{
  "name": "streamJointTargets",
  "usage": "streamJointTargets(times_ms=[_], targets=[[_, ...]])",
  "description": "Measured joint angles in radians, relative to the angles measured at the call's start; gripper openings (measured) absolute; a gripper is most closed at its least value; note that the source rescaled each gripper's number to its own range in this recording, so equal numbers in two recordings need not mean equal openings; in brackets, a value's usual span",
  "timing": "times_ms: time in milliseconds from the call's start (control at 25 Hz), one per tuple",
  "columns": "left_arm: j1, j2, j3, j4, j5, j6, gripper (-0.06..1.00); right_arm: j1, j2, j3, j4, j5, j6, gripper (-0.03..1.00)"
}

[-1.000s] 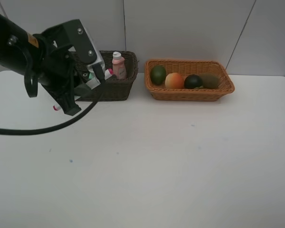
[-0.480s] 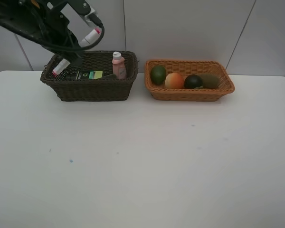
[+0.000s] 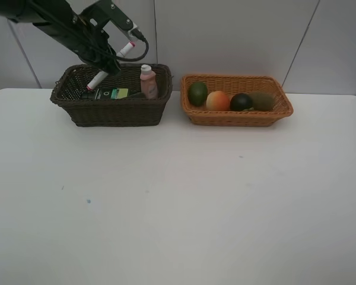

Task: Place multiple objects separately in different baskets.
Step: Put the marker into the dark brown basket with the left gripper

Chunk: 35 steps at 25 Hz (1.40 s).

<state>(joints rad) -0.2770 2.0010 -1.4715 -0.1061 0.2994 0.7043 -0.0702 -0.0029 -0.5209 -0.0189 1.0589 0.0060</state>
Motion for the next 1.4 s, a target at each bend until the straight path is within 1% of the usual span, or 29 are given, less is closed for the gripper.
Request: streamJointTargets(times_ms=[200, 360, 600, 920, 1120, 1160, 1200, 1280, 1320, 1360, 1400], targets=[[0.011, 0.108, -0.101, 0.0, -0.005, 0.0, 0.04, 0.0, 0.0, 0.001, 0.0, 0.0, 0.0, 0.98], [0.023, 0.168, -0.147, 0.0, -0.009, 0.0, 0.04, 0.0, 0.0, 0.001, 0.0, 0.0, 0.0, 0.98], [0.04, 0.209, -0.157, 0.0, -0.036, 0.0, 0.04, 0.0, 0.0, 0.001, 0.0, 0.0, 0.0, 0.98], [0.043, 0.212, -0.158, -0.001, -0.045, 0.0, 0.04, 0.0, 0.0, 0.001, 0.0, 0.0, 0.0, 0.98], [0.043, 0.212, -0.158, -0.051, -0.043, 0.0, 0.04, 0.0, 0.0, 0.001, 0.0, 0.0, 0.0, 0.98], [0.043, 0.212, -0.158, -0.058, -0.043, 0.0, 0.08, 0.0, 0.0, 0.001, 0.0, 0.0, 0.0, 0.98], [0.043, 0.212, -0.158, -0.061, -0.043, 0.0, 0.18, 0.0, 0.0, 0.001, 0.0, 0.0, 0.0, 0.98], [0.043, 0.212, -0.158, -0.072, -0.046, -0.004, 0.53, 0.0, 0.0, 0.001, 0.0, 0.0, 0.0, 0.98], [0.043, 0.212, -0.158, -0.081, -0.051, -0.009, 0.72, 0.0, 0.0, 0.001, 0.0, 0.0, 0.0, 0.98], [0.043, 0.212, -0.158, -0.09, -0.056, -0.015, 0.85, 0.0, 0.0, 0.001, 0.0, 0.0, 0.0, 0.98], [0.043, 0.212, -0.158, -0.095, -0.059, -0.019, 0.92, 0.0, 0.0, 0.001, 0.0, 0.0, 0.0, 0.98]])
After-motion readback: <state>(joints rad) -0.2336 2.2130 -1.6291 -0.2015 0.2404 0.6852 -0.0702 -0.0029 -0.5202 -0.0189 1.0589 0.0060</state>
